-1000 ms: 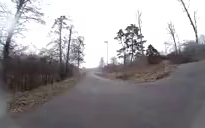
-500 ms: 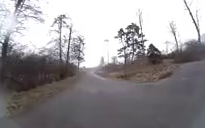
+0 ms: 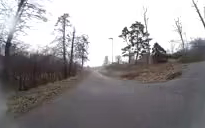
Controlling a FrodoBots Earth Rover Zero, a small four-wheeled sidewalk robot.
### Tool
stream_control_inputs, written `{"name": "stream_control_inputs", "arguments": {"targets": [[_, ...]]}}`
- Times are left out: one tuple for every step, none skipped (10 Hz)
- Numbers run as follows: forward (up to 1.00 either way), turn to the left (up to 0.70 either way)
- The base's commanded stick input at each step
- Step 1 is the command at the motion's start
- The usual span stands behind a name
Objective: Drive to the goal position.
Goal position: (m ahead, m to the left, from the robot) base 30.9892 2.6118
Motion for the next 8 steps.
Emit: {"name": "stream_control_inputs", "arguments": {"targets": [[0.7, 0.0], [0.7, 0.0], [0.7, 0.0], [0.7, 0.0], [0.7, 0.0], [0.7, 0.0], [0.7, 0.0], [0.7, 0.0]]}}
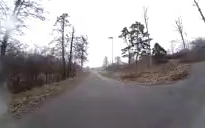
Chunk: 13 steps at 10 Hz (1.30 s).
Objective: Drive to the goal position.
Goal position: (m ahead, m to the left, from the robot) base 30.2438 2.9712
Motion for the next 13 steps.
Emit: {"name": "stream_control_inputs", "arguments": {"targets": [[0.7, 0.0], [0.7, 0.0], [0.7, 0.0], [0.7, 0.0], [0.7, 0.0], [0.7, 0.0], [0.7, 0.0], [0.7, 0.0], [0.7, 0.0], [0.7, 0.0], [0.7, 0.0], [0.7, 0.0], [0.7, 0.0]]}}
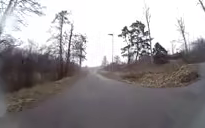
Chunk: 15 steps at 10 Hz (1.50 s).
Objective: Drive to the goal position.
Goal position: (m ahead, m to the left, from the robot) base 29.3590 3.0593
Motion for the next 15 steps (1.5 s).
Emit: {"name": "stream_control_inputs", "arguments": {"targets": [[0.7, 0.0], [0.7, 0.0], [0.7, 0.0], [0.7, 0.0], [0.7, 0.14], [0.7, 0.3], [0.7, 0.35], [0.7, 0.28], [0.7, 0.04], [0.7, 0.0], [0.7, 0.0], [0.7, 0.0], [0.7, 0.0], [0.7, 0.0], [0.7, 0.0]]}}
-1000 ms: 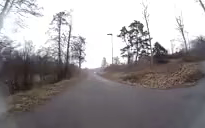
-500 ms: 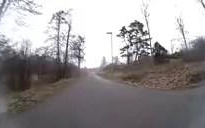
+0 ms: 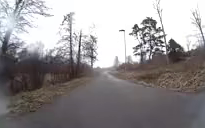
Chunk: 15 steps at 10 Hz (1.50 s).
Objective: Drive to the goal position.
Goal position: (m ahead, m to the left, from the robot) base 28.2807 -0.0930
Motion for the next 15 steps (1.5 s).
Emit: {"name": "stream_control_inputs", "arguments": {"targets": [[0.7, 0.0], [0.7, 0.0], [0.7, 0.0], [0.7, 0.0], [0.7, 0.0], [0.7, 0.0], [0.7, 0.0], [0.7, 0.0], [0.7, 0.0], [0.7, 0.0], [0.7, 0.0], [0.7, 0.0], [0.7, 0.0], [0.7, 0.0], [0.7, 0.0]]}}
